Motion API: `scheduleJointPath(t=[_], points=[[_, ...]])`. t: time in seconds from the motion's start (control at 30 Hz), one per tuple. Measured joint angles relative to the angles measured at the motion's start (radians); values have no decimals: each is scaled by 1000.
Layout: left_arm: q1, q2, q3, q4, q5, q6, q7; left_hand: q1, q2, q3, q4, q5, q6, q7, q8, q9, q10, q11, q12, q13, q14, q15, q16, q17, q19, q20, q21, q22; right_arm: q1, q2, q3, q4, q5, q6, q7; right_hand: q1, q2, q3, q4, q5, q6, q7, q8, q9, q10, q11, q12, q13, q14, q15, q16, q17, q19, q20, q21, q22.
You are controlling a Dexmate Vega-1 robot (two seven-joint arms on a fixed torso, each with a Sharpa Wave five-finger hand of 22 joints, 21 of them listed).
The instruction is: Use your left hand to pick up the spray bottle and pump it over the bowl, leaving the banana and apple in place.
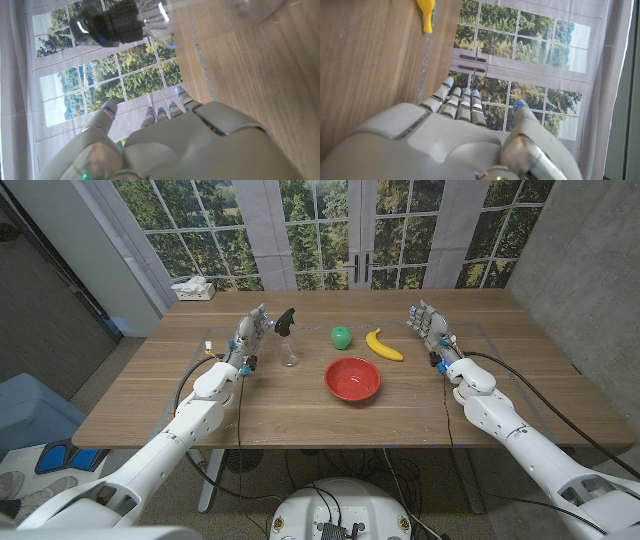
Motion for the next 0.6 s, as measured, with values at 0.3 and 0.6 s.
scheduleJointPath(t=[0.3,0.6], points=[[31,6,-9,-56,24,-16,46,0,0,0,0,0,0,0,0,0,0,0,0,0,0,0,0,0,2,2,0,0,15,25,16,60,63,42,118,3,3,0,0,0,4,4,0,0,4,4,0,0,3,3,7,0,9,-2,0,0],[53,10,-15,-76,43,-33,73,0,0,-9,-17,0,6,-6,4,0,11,-11,8,0,8,0,4,0,19,3,0,0,21,34,19,78,85,66,168,3,3,0,0,0,11,4,0,0,7,7,0,0,5,6,7,-3,12,2,-1,0]])
